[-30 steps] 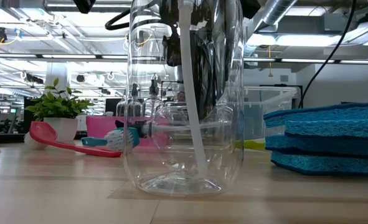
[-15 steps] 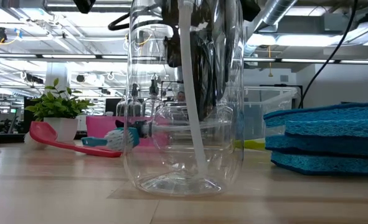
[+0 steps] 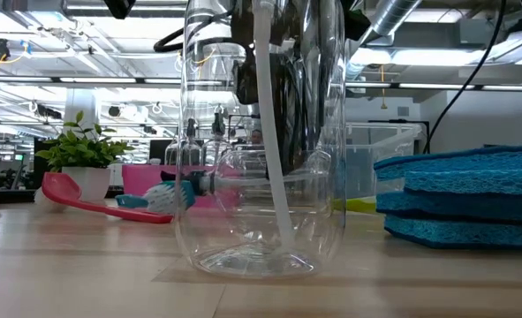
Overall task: Pick & Place Kitchen Sink Supplies
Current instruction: Put the spray bottle into the pink bin
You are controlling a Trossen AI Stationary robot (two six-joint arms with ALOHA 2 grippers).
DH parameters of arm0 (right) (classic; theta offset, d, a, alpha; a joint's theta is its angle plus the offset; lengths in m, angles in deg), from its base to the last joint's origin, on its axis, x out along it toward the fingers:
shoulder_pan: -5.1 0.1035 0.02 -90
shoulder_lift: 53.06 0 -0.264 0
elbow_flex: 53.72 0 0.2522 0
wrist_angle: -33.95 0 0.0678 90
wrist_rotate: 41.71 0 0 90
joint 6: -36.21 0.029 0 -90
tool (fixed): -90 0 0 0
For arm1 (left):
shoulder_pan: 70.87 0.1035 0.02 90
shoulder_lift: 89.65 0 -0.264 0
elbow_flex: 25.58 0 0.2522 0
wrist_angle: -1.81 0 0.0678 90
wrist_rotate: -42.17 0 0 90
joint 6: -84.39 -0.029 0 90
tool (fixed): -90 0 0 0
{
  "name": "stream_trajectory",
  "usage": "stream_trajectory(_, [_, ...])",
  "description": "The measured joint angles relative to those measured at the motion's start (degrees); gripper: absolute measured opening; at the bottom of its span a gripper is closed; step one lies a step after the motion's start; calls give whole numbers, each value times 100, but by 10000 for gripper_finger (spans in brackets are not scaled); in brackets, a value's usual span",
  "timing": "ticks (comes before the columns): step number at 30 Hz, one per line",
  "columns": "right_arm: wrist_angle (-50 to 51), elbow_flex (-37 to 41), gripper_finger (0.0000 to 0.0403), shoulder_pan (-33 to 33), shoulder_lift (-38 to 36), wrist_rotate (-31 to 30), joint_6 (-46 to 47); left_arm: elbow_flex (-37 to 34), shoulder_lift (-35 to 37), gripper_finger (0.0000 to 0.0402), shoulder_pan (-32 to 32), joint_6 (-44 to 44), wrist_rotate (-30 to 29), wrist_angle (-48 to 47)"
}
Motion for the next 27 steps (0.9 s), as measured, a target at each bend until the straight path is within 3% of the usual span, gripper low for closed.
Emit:
stream_trajectory(11, [-23, 2, 368, -9, 459, -1, 93, 0, 1, 210, -1, 2, 1, 17])
stream_trajectory(21, [66, 0, 323, -37, 313, 27, 61, 0, 1, 210, -1, 2, 0, 19])
stream_trajectory(27, [236, -2, 324, -40, 234, 44, 44, 0, 2, 210, -1, 2, -1, 20])
